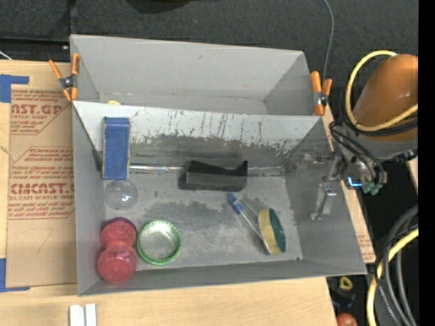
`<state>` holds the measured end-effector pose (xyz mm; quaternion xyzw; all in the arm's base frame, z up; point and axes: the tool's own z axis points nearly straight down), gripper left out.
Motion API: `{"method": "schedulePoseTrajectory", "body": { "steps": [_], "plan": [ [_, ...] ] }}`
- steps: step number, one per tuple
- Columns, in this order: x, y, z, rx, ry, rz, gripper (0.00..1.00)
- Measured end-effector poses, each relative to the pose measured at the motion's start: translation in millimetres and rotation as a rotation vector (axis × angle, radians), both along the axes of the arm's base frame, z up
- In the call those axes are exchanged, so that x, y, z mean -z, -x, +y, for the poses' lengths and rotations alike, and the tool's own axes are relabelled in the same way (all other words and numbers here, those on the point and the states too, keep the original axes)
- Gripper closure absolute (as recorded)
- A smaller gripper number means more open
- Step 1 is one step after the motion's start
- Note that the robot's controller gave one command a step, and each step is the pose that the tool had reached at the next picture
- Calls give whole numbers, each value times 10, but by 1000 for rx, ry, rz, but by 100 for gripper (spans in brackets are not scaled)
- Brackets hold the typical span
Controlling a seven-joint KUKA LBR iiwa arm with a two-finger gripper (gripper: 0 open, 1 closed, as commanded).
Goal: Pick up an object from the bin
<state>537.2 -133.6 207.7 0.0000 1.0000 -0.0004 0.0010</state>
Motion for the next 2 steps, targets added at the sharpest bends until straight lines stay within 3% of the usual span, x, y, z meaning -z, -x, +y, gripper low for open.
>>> {"method": "schedulePoseTrajectory", "body": {
  "steps": [1, 2],
  "plan": [
    [0, 0, 0, 0, 0, 0, 0],
    [492, 49, 390, -20, -3, 2, 0]
  ]
}}
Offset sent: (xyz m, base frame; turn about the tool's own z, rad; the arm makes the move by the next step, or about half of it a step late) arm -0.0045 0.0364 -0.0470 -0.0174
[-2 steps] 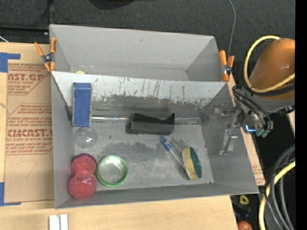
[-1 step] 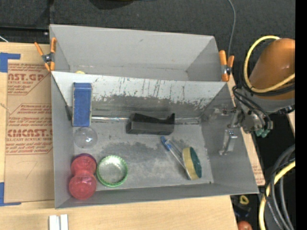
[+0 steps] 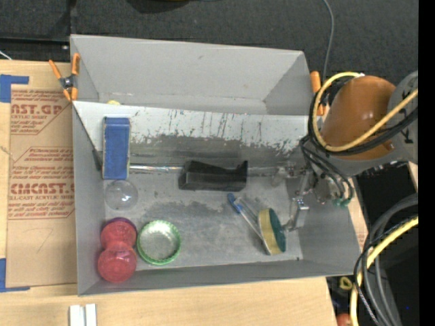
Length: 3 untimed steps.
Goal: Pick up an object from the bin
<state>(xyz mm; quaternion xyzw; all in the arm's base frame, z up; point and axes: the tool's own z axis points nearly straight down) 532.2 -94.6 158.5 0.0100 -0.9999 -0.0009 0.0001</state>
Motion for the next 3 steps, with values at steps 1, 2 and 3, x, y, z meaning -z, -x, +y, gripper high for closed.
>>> {"method": "schedulePoseTrajectory", "body": {
  "steps": [1, 2, 3],
  "plan": [
    [175, -99, 52, -1, 4, -11, 0],
    [251, -105, 52, -64, 7, -17, 0],
    [585, -134, 379, -224, 8, -7, 0]
  ]
}}
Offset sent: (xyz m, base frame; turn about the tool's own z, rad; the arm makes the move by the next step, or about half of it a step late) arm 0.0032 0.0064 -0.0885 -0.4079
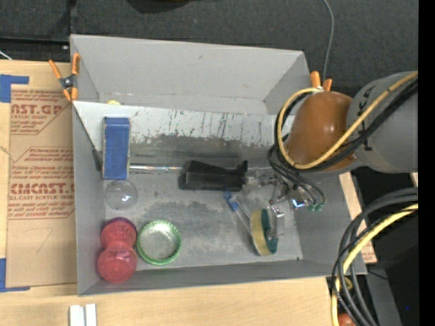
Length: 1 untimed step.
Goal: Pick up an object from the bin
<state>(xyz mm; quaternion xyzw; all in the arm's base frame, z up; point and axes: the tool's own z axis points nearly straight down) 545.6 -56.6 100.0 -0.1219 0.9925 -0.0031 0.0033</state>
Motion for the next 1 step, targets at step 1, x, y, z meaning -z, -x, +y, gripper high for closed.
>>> {"method": "schedulePoseTrajectory", "body": {
  "steps": [1],
  "plan": [
    [-244, -1, -149, 385, -3, -1, 0]
  ]
}}
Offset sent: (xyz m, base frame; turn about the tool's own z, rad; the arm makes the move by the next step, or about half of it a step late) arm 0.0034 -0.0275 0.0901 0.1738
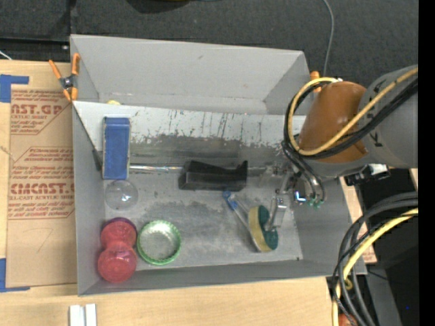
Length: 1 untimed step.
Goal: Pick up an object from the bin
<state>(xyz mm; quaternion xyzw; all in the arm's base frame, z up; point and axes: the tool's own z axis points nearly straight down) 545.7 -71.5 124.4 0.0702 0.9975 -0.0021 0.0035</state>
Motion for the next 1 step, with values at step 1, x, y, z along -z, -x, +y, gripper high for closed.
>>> {"method": "schedulePoseTrajectory", "body": {
  "steps": [1],
  "plan": [
    [-656, -40, -120, -211, 0, 4, 100]
  ]
}}
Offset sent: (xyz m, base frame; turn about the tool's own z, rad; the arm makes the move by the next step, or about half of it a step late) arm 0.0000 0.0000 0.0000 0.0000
